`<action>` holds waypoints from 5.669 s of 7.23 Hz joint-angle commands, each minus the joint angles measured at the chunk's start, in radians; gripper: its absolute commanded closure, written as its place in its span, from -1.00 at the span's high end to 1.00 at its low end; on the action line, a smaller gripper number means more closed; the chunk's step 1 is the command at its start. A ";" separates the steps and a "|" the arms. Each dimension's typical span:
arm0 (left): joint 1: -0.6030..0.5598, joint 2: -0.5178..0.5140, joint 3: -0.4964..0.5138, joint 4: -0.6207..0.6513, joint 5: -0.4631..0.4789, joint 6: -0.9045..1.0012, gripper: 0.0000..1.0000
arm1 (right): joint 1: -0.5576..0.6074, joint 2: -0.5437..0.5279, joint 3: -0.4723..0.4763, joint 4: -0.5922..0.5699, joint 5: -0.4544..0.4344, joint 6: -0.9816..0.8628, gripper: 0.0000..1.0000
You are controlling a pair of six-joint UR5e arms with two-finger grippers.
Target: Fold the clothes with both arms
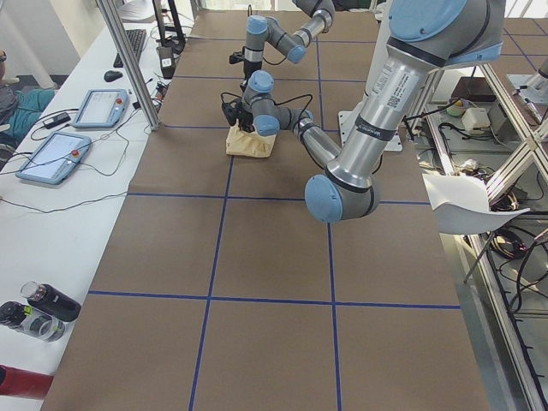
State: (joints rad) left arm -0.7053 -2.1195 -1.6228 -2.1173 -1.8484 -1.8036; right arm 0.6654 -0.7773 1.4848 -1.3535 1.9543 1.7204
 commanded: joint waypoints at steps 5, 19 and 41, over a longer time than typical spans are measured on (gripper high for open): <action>-0.003 -0.076 0.210 -0.139 0.005 -0.003 -1.00 | 0.003 0.050 -0.162 0.105 -0.002 -0.001 -1.00; -0.103 0.119 -0.126 0.011 -0.068 0.211 1.00 | -0.145 0.079 -0.117 0.055 -0.215 -0.361 0.44; -0.319 0.491 -0.313 -0.024 -0.075 0.576 1.00 | 0.313 -0.254 0.188 -0.170 0.113 -0.853 1.00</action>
State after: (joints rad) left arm -0.9941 -1.6857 -1.9357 -2.1129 -1.9390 -1.2462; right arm 0.9227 -0.9120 1.5666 -1.5278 2.0233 0.9433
